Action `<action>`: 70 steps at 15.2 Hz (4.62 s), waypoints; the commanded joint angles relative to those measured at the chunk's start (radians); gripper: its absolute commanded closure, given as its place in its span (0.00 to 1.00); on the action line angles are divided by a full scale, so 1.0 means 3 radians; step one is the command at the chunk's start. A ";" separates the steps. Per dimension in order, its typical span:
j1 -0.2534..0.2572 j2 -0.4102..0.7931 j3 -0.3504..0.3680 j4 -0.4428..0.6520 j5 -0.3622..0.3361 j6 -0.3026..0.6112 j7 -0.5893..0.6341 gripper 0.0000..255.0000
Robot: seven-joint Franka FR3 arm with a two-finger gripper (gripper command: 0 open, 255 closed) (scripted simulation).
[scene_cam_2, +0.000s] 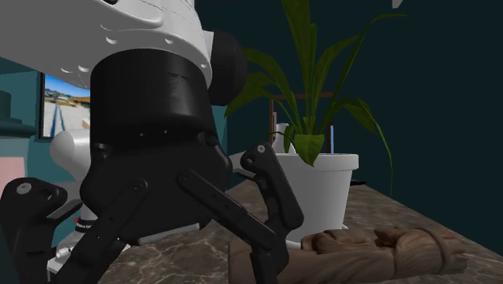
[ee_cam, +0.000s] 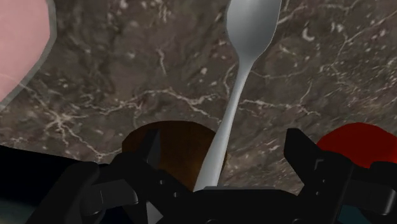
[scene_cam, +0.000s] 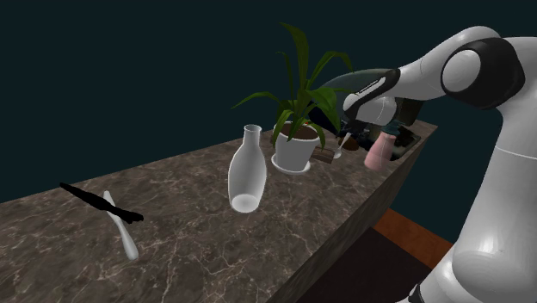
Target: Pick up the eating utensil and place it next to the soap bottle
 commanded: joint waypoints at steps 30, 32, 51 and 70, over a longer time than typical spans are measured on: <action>0.0119 -0.0329 -0.0152 0.0262 -0.0421 -0.0528 0.0308 1.00; 0.0128 -0.0370 -0.0162 0.0310 -0.0468 -0.0609 0.0342 1.00; 0.0165 -0.0602 -0.0194 0.0927 -0.0722 -0.1411 0.0526 1.00; 0.0128 -0.0516 -0.0217 0.1872 -0.0678 -0.2287 0.0520 1.00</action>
